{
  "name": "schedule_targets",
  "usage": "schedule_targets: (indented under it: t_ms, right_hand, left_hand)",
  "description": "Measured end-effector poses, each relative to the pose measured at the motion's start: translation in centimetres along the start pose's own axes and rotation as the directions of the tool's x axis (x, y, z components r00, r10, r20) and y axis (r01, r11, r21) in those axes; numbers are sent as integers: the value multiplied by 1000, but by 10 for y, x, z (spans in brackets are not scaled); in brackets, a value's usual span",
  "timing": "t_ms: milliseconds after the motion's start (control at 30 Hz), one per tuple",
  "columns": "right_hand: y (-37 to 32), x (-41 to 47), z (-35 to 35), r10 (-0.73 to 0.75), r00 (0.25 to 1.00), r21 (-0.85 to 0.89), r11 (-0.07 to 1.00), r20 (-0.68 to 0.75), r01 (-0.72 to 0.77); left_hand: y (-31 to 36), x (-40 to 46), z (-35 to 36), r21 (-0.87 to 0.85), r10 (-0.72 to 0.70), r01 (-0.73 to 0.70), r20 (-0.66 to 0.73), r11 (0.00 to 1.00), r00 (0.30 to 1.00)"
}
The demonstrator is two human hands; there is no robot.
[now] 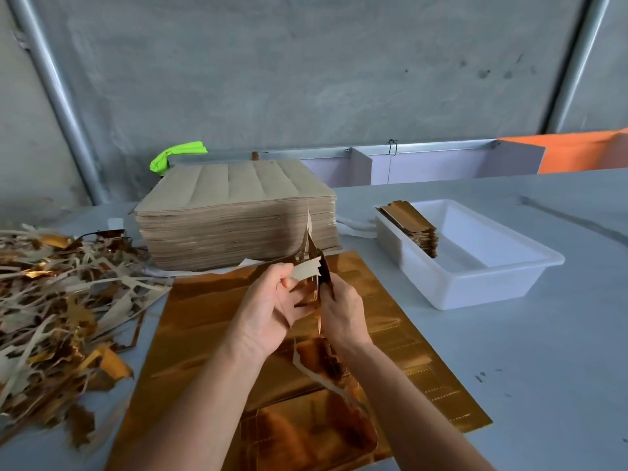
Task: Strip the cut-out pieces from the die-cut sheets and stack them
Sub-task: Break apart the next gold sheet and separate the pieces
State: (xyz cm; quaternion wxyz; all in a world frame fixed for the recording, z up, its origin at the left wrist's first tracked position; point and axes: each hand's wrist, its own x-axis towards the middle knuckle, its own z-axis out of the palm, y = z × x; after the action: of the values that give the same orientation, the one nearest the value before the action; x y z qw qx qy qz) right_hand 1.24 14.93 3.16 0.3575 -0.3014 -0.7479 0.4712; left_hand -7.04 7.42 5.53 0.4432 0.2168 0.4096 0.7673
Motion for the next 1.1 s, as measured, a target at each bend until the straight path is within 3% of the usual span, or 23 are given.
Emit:
schedule_targets:
  t_ms: [133, 233, 300, 367, 533, 633, 733, 833, 900, 1000, 1100]
  right_hand:
    - [3, -6, -1, -80, 991, 95, 993, 109, 69]
    - [7, 0, 2, -43, 996, -56, 998, -83, 39]
    - [7, 3, 0, 93, 989, 0, 996, -114, -94]
    - [7, 3, -7, 209, 977, 138, 970, -49, -201]
    - [8, 4, -33, 311, 949, 199, 935, -57, -294]
    - [10, 1, -41, 340, 939, 242, 916, -47, -320]
    - [9, -2, -42, 347, 938, 289, 899, -13, -329]
    - [8, -2, -41, 361, 932, 327, 880, 11, -345]
    - [9, -1, -43, 407, 913, 366, 850, 3, -380]
    - [14, 4, -49, 507, 861, 450, 775, -23, -444]
    - [25, 5, -58, 598, 801, 527, 695, -46, -489]
  left_hand:
    - [1, -1, -2, -32, -19, 20, 33, 999, 999]
    - [1, -3, -3, 25, 11, -12, 29, 1000, 1000]
    - [2, -1, -5, 36, 90, -86, -136, 996, 987]
    - [7, 2, -10, -38, 138, -154, -281, 987, 950]
    - [19, 9, -20, -174, 145, -247, -455, 953, 878]
    - [18, 10, -18, -35, 187, -243, -536, 969, 823]
    - [14, 15, -17, 279, 279, -139, -561, 950, 780]
    - [10, 17, -15, 613, 394, -50, -440, 788, 807]
    - [6, 18, -20, 848, 458, -10, -276, 530, 845]
    - [4, 21, -29, 962, 532, 33, -179, 272, 828]
    - [5, 22, -33, 989, 560, 99, -143, 108, 816]
